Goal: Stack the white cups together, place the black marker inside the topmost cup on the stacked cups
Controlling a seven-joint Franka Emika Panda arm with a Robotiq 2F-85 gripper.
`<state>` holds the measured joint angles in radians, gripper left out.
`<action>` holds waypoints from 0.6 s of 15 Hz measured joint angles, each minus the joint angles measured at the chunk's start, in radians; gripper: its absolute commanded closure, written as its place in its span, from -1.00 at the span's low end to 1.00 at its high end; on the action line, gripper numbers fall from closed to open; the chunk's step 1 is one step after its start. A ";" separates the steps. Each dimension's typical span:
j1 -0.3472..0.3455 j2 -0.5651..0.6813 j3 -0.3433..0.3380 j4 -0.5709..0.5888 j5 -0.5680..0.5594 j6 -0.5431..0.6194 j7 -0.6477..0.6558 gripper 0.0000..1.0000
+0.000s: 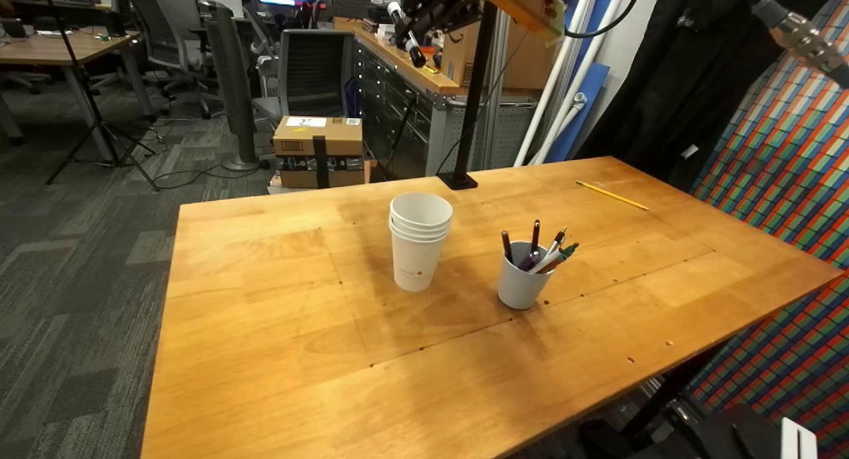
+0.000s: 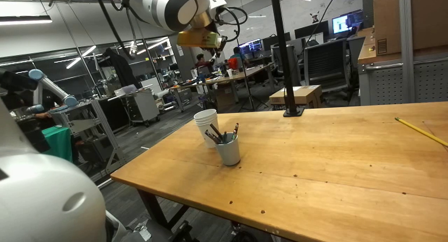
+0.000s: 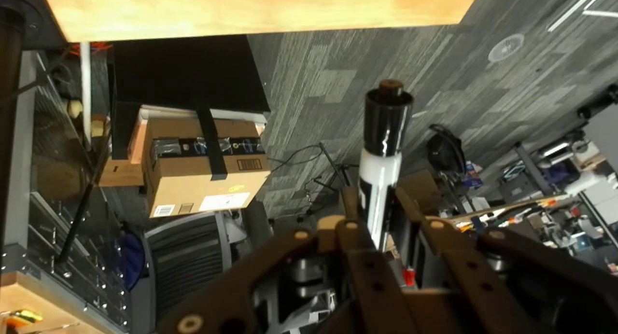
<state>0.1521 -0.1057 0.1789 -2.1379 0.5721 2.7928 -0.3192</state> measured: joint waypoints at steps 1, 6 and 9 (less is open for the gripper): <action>0.005 -0.018 0.009 -0.032 0.008 0.052 0.006 0.82; 0.030 -0.085 0.060 -0.201 0.015 0.292 0.027 0.83; 0.030 -0.104 0.091 -0.280 0.015 0.389 0.042 0.83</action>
<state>0.1823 -0.2100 0.2699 -2.4179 0.5874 3.1819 -0.2771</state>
